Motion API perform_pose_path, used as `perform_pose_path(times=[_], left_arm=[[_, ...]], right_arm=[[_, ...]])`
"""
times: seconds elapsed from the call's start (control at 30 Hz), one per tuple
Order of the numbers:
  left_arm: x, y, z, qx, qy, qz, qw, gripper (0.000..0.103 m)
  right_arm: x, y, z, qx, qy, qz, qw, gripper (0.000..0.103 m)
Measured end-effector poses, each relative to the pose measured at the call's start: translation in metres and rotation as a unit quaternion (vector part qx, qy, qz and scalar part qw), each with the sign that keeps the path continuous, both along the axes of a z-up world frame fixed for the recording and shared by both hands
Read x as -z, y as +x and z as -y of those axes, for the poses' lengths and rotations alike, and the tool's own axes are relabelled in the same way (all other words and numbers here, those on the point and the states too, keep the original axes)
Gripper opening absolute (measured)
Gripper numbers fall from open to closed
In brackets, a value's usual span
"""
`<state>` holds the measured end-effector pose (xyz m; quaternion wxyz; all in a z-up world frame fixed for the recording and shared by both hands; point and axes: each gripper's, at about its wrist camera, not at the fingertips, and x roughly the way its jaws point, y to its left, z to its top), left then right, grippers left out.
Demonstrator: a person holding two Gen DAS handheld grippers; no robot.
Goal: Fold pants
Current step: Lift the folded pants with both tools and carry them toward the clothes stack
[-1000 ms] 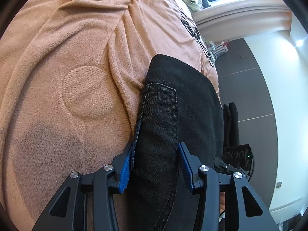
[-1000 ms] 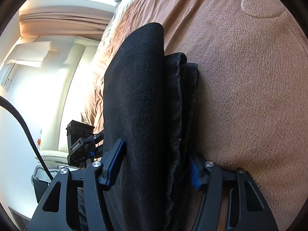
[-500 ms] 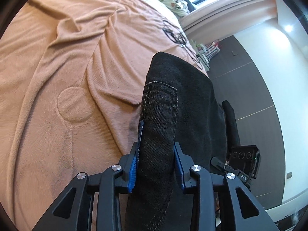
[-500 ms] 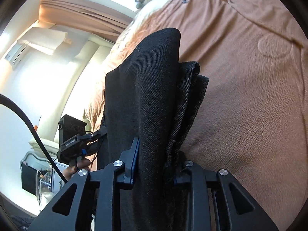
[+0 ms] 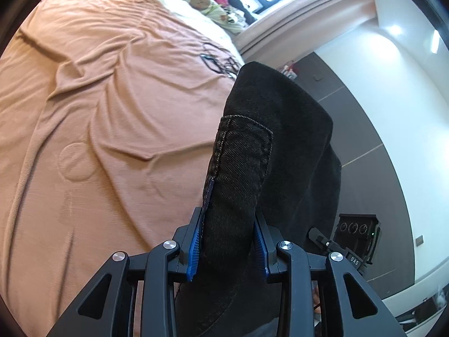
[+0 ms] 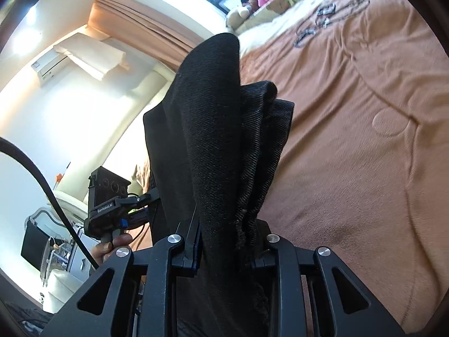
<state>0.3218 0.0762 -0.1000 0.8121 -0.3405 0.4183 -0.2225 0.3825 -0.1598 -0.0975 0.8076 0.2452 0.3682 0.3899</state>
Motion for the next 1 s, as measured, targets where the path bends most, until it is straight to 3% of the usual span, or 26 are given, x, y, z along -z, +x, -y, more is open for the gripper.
perform_pose_path(times=[0.5,1.0], left_arm=[[-0.037,0.008,0.084,0.055,-0.006,0.048,0.9973,0.035],[-0.057,0.032,0.188,0.109,-0.007,0.075,0.9912,0.035]], right_arm=[[-0.021,-0.037,0.071,0.055,-0.015,0.052,0.997,0.022],[-0.044,-0.073,0.142,0.117,-0.035,0.091,0.988,0.022]])
